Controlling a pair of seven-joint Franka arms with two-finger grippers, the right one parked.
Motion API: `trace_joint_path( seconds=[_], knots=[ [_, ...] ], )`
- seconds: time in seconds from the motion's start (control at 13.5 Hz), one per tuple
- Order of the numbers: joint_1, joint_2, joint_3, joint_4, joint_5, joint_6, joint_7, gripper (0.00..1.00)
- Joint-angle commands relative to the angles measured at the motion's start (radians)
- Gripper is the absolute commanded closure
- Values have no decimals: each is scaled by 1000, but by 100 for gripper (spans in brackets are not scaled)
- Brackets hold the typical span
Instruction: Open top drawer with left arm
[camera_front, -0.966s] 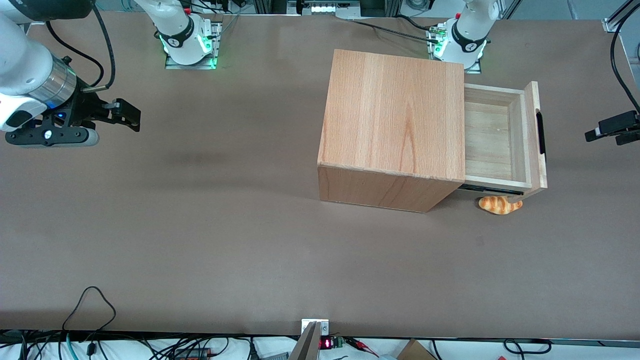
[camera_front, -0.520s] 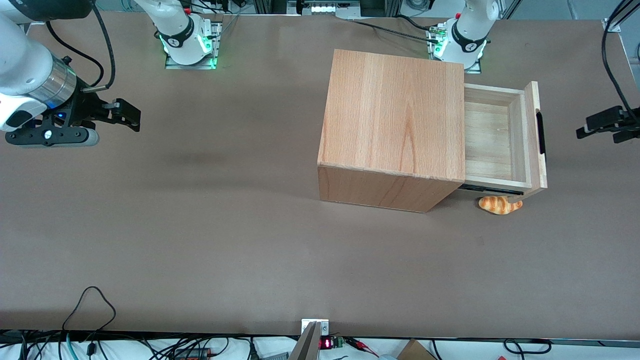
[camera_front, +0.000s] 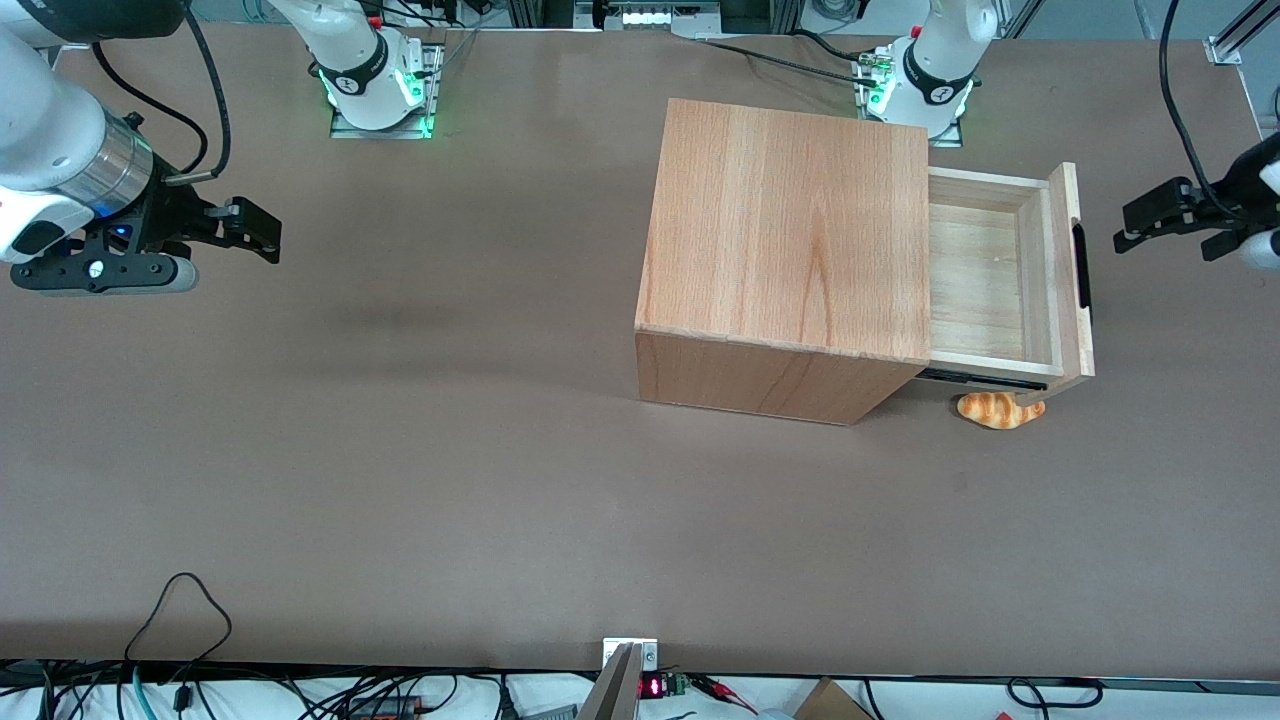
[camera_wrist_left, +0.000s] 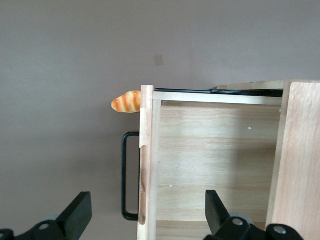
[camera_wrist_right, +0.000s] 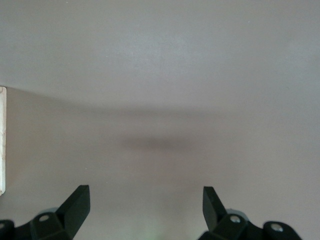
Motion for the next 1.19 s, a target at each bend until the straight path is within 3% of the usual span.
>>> trace_joint_path(
  seconds=[0.0,1.11],
  knots=[
    [-71,-39,56,-8,50,-14,-21,0],
    [-59,-42,48,36,39,-31,-78,0]
  ],
)
